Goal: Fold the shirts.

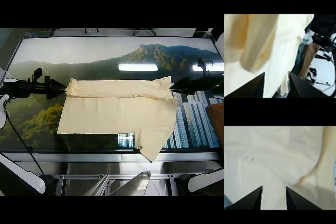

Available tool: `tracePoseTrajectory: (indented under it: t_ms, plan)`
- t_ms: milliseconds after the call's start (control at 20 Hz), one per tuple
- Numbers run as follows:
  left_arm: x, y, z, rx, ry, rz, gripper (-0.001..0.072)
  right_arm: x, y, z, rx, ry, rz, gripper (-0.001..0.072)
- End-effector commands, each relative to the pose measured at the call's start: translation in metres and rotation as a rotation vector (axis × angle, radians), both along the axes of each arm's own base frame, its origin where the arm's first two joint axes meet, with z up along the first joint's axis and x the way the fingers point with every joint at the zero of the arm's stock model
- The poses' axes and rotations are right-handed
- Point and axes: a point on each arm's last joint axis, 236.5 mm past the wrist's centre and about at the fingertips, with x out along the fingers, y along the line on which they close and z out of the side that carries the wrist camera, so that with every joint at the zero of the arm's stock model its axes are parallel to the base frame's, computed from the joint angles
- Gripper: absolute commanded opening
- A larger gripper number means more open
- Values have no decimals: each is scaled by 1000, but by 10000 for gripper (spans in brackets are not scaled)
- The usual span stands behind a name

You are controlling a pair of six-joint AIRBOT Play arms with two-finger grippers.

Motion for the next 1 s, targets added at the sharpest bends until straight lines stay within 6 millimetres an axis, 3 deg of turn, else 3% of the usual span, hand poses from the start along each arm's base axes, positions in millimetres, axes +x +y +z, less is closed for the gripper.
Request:
tracePoseTrajectory:
  t_ms: [0,100,200,350,400,450,550,750,950]
  plan:
    - [-30,18,32,-21,17,-49,322,-43,-1,17,102,110,64,335]
    - [-69,40,18,98,97,-56,323,-72,5,20,135,141,82,226]
    - [-103,54,8,154,169,-33,345,-98,10,18,138,147,55,227]
    - [-138,56,1,145,237,3,351,-135,1,-4,54,220,-64,229]
    - [-150,57,-5,156,269,-3,351,-150,-2,-15,27,269,-119,283]
    - [-158,57,-11,165,293,-11,350,-163,-6,-26,-2,318,-167,410]
    - [-164,54,-20,168,317,-7,351,-189,-6,-50,-41,393,-214,426]
    - [-165,53,-23,170,322,-5,351,-222,13,-85,-22,501,-236,438]
    - [-166,52,-23,170,324,-8,351,-225,25,-102,-32,507,-271,437]
